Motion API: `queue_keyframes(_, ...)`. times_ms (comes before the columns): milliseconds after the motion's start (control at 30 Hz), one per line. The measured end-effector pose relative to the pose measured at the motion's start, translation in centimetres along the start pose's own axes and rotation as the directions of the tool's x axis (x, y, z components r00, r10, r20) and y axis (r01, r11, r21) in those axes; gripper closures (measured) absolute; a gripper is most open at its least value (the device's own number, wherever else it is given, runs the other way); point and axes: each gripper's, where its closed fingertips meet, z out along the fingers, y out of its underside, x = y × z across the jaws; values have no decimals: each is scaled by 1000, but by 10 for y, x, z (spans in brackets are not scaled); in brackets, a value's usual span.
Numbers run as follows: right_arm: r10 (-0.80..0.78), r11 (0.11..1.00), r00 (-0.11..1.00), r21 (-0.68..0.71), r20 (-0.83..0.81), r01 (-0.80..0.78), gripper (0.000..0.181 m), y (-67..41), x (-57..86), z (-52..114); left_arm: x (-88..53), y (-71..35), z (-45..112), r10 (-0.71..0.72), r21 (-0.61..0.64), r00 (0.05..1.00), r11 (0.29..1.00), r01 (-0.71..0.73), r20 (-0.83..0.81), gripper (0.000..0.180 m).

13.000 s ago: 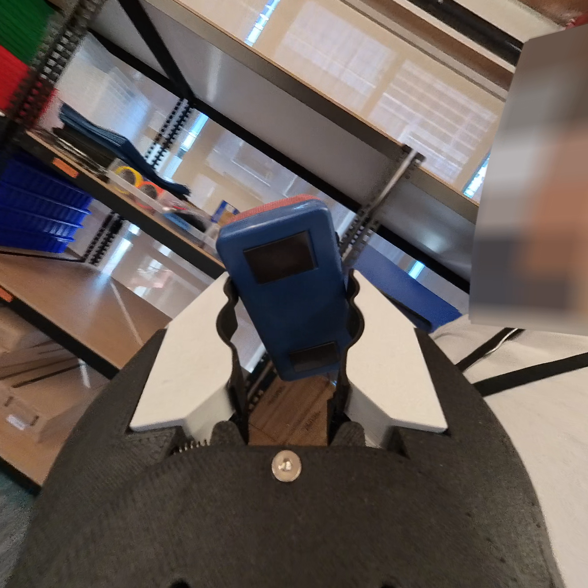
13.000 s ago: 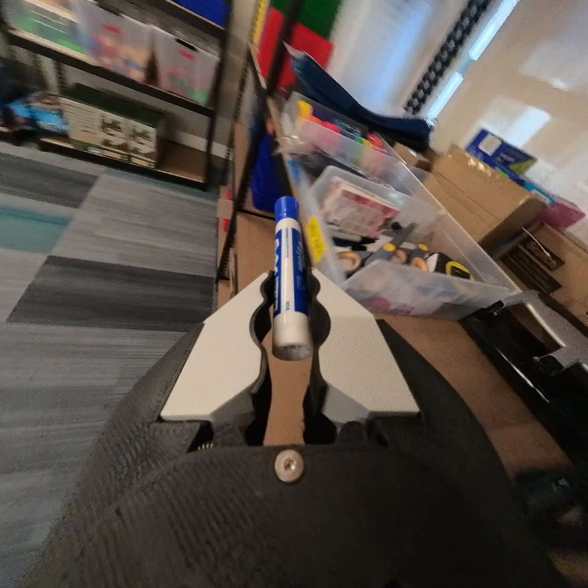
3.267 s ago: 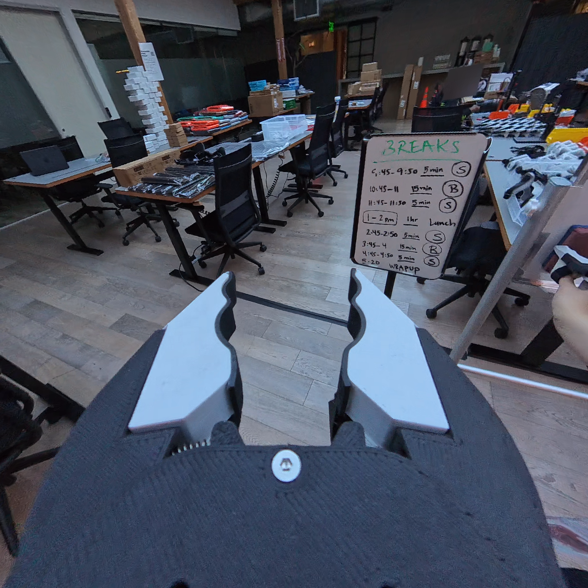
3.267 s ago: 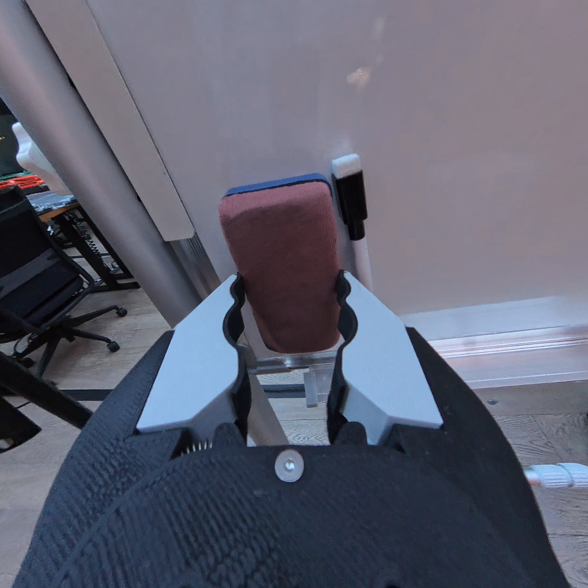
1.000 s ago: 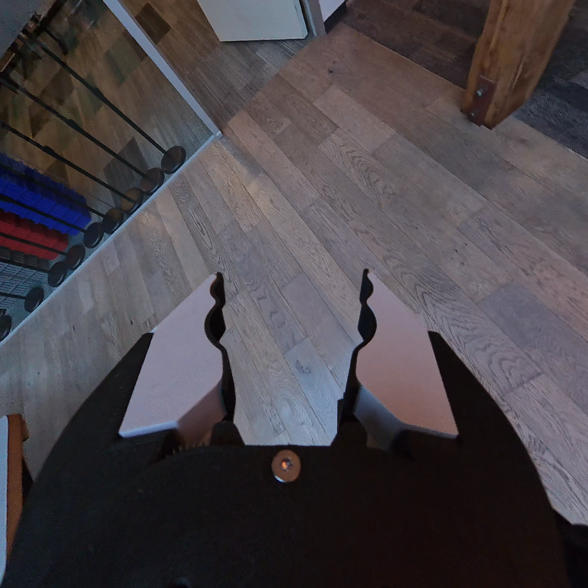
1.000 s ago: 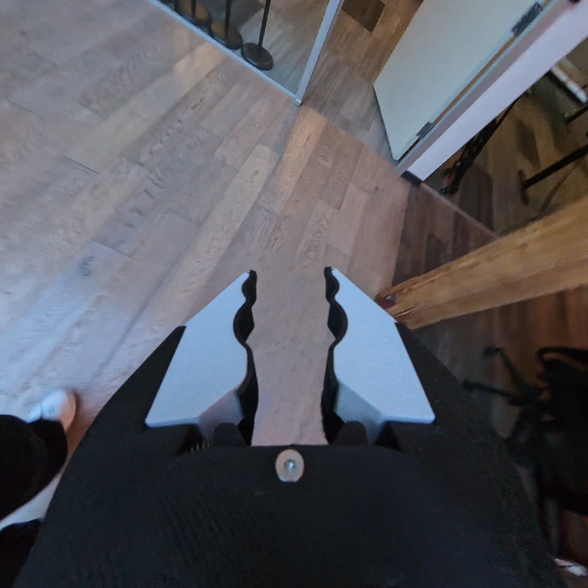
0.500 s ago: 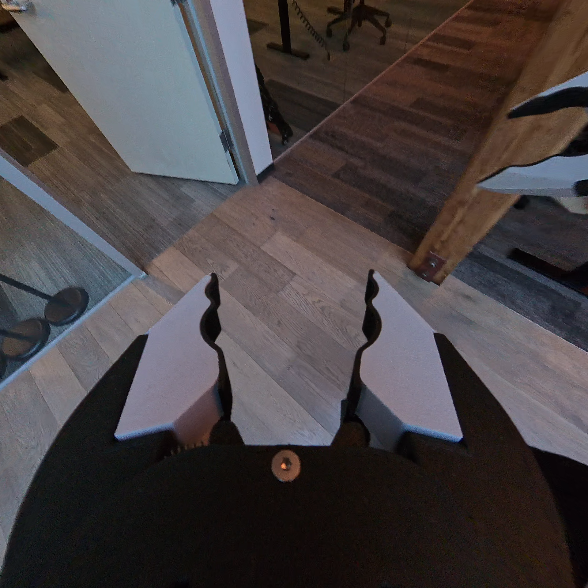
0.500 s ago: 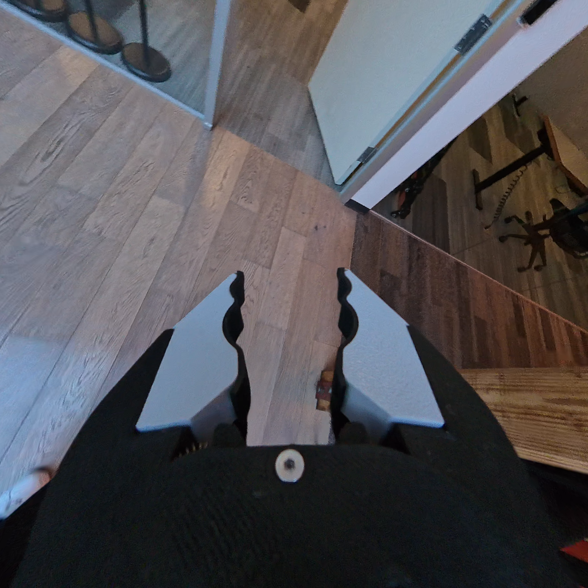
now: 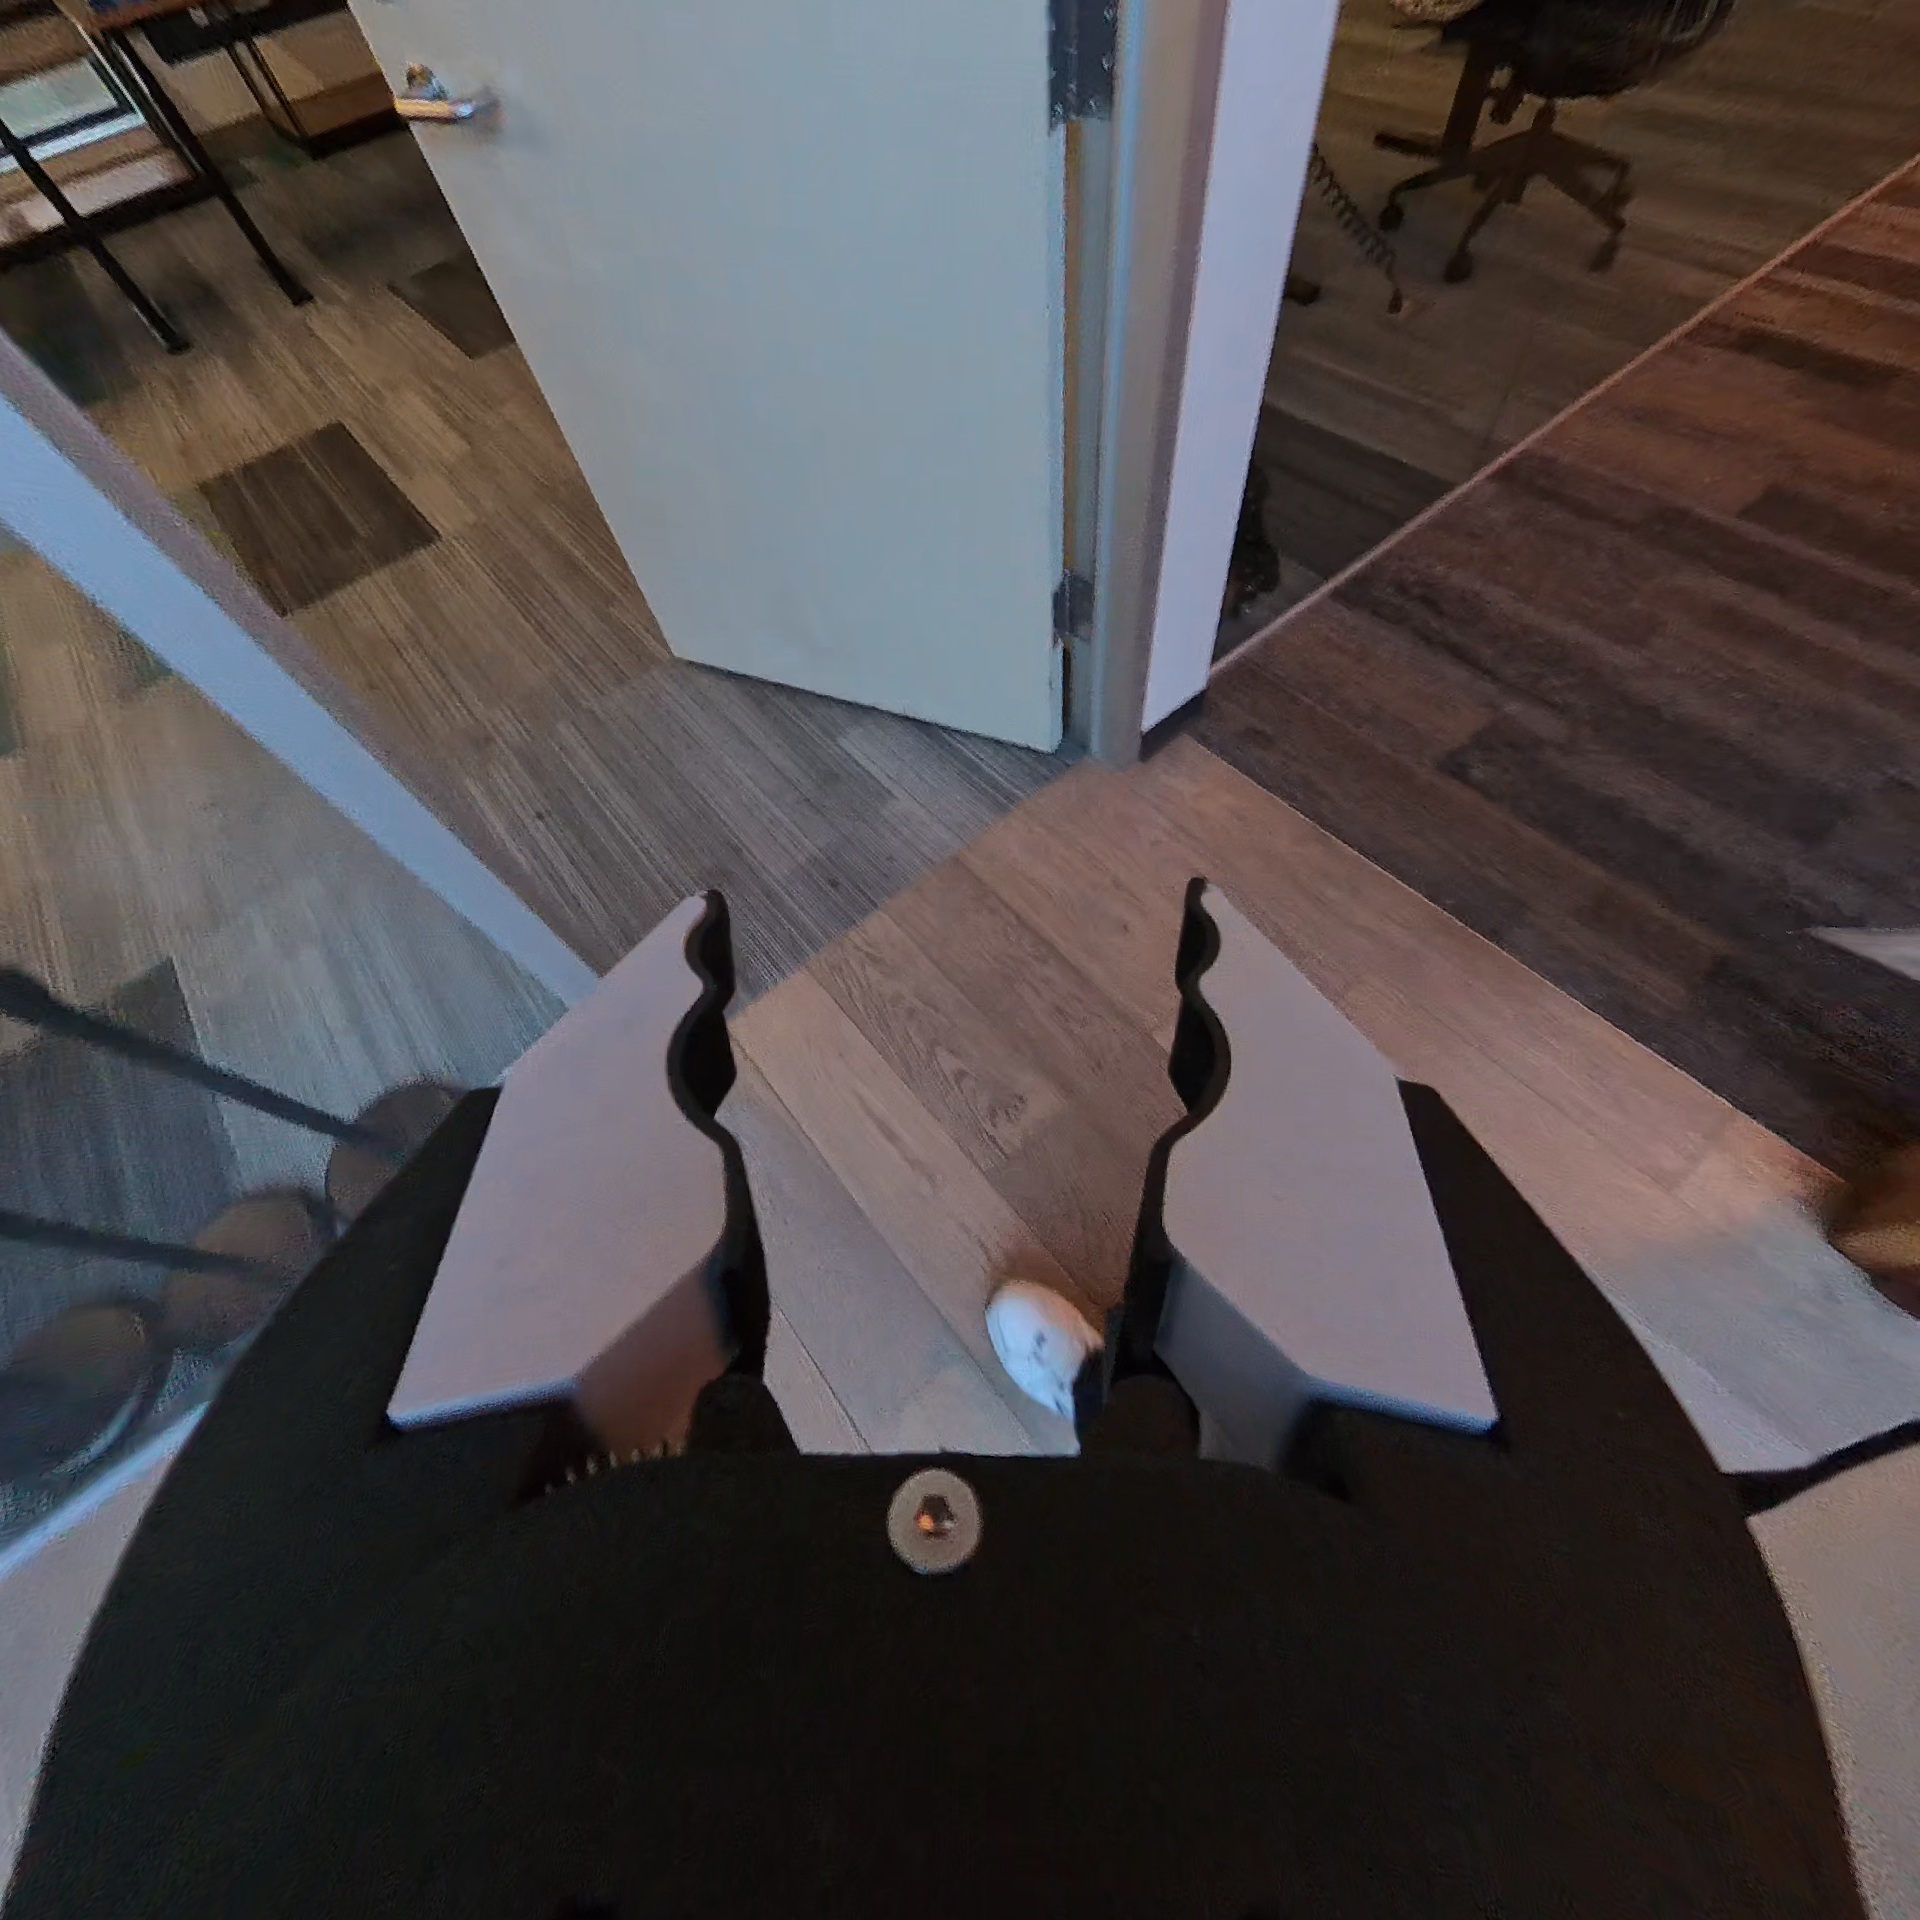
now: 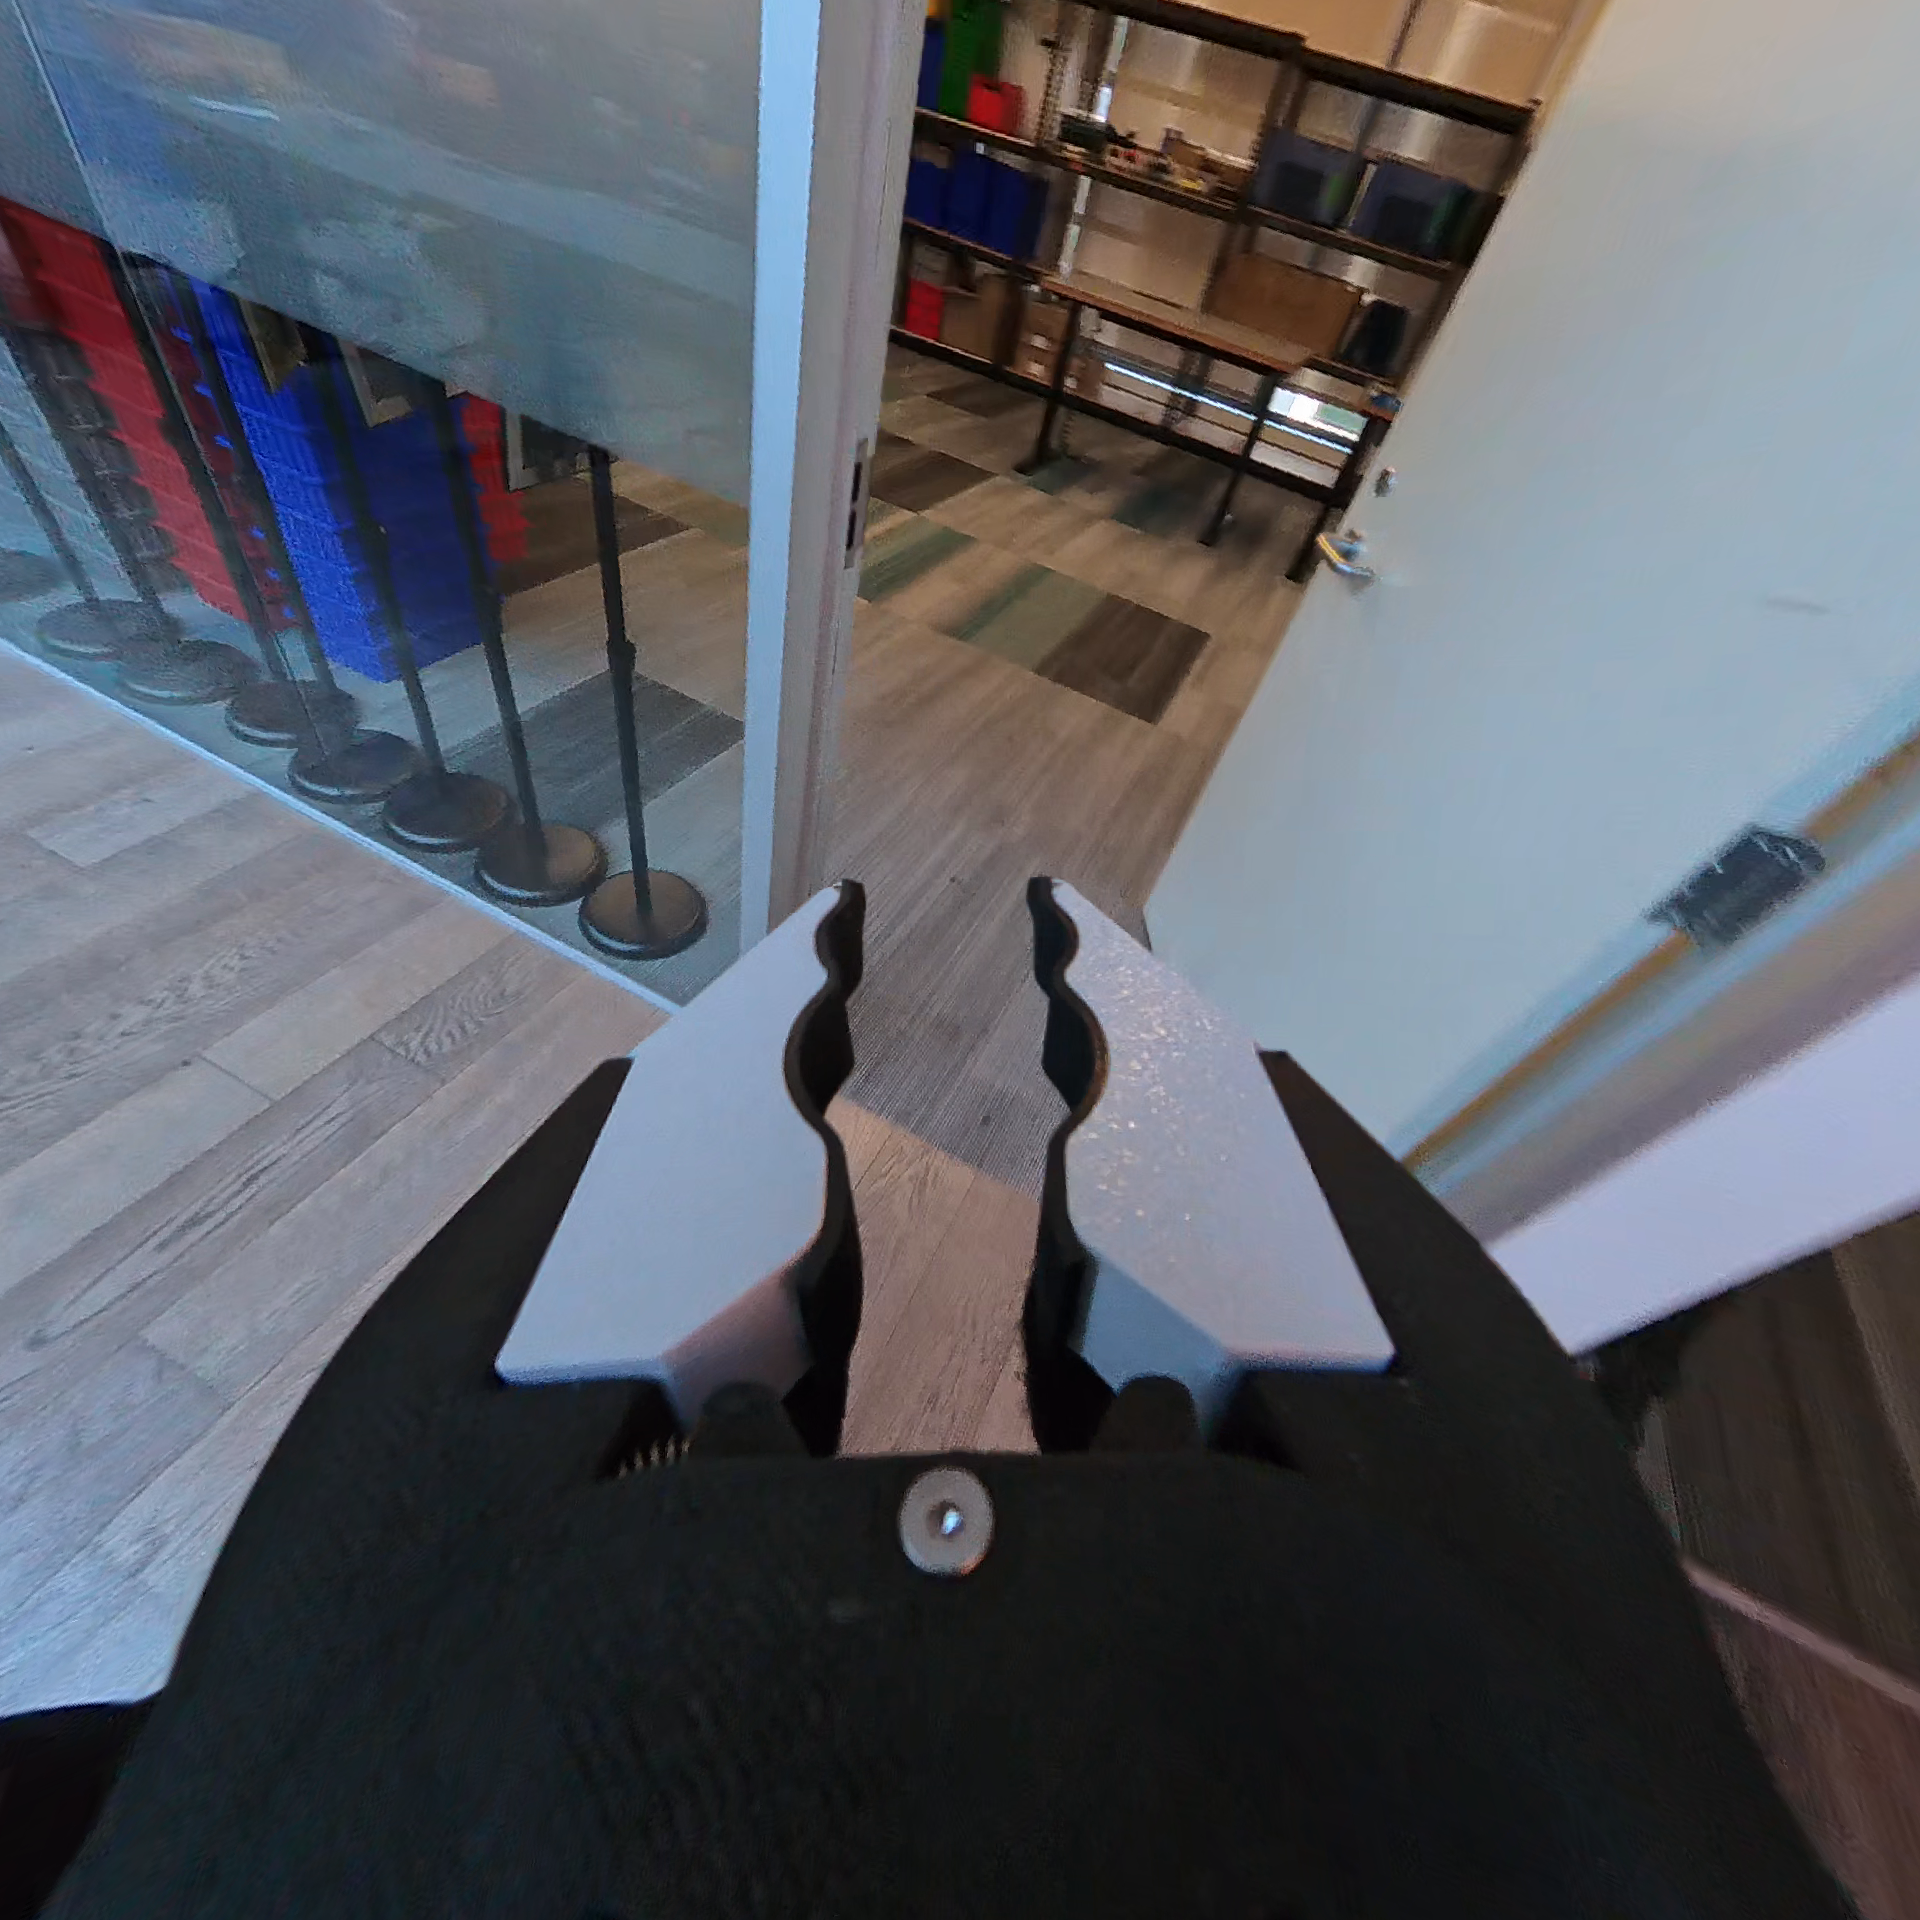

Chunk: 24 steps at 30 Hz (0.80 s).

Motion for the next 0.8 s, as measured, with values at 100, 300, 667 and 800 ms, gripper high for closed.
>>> queue_keyframes(100,-20,1000,1000,-18,-5,19,146,-3,64,117,-61,-56,124,21,64,996,998,-15,-88,95)
queue_keyframes(300,-19,987,992,-161,-127,-2,144,13,170,256,-202,-234,389,-27,179,975,981,68,-221,99)
queue_keyframes(667,-159,960,986,-242,-44,144,138,-4,368,643,-620,-496,747,-280,543,960,802,248,-25,102)
queue_keyframes(800,-148,972,965,-148,217,182,136,-78,378,876,-794,-513,797,-326,498,933,841,212,153,102)
